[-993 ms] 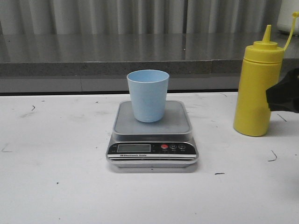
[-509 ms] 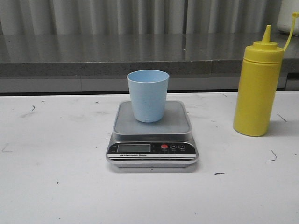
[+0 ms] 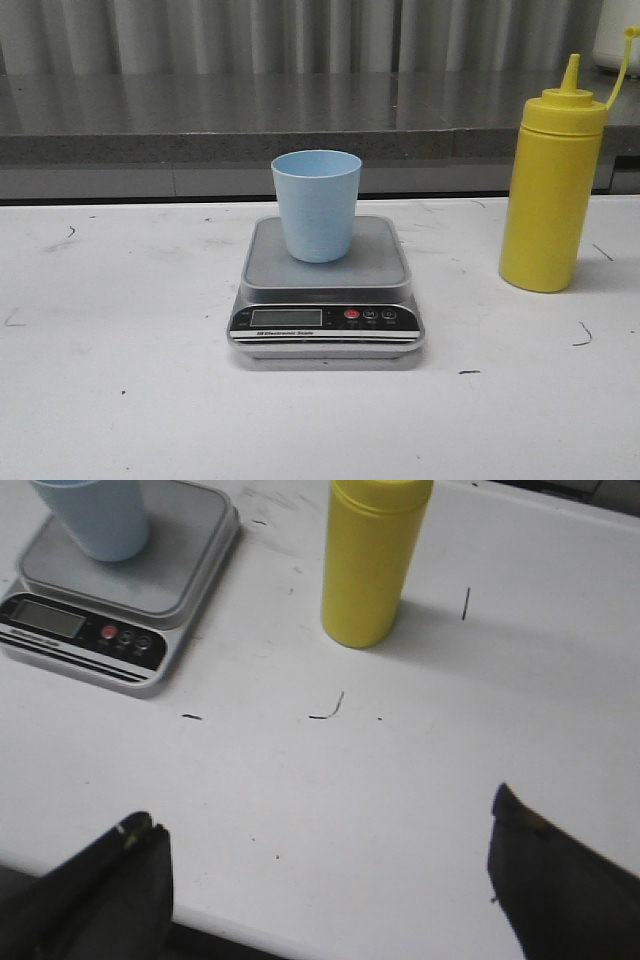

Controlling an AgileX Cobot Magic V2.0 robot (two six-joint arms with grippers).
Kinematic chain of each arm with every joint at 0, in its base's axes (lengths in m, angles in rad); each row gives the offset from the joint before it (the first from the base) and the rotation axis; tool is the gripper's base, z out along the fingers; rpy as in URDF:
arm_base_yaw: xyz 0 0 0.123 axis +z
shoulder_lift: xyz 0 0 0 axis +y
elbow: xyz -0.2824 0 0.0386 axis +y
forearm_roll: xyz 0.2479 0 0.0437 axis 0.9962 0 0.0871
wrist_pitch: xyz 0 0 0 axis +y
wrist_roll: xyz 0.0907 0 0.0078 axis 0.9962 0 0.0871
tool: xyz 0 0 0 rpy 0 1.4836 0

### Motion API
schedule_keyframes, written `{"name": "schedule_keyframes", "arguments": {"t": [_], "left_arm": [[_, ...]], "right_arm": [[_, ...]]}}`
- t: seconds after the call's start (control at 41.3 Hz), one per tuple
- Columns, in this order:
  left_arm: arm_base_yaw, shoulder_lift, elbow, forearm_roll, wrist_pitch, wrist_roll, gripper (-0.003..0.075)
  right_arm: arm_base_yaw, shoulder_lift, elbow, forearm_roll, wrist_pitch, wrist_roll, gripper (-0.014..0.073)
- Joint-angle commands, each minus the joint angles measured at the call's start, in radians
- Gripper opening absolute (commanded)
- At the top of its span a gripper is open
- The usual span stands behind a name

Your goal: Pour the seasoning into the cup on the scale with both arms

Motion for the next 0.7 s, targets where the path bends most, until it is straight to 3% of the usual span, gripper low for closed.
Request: {"name": "schedule_keyframes", "arguments": {"t": [0.0,0.266,0.509,0.605,0.678], "left_arm": [[-0.006,0.003,-0.028,-0.009,-0.075,-0.003,0.0355],[-0.006,0.003,-0.028,-0.009,-0.075,-0.003,0.0355],[-0.006,0.003,-0.028,-0.009,-0.075,-0.003,0.0355],[-0.006,0.003,-0.028,-0.009,-0.075,-0.003,0.0355],[-0.006,0.003,-0.028,-0.009,-0.075,-0.003,0.0355]], "right_arm": [[0.0,-0.057,-0.035,0.012,-0.024,-0.027,0.0654],[0.0,-0.145,-0.035,0.005,0.063,-0.027,0.0654],[0.0,-0.151,-0.035,0.005,0.058,-0.027,0.065],[0.0,-0.151,-0.035,0.005,0.057,-0.027,0.0568],[0.0,-0.151,-0.035,0.006,0.057,-0.027,0.0414]]}}
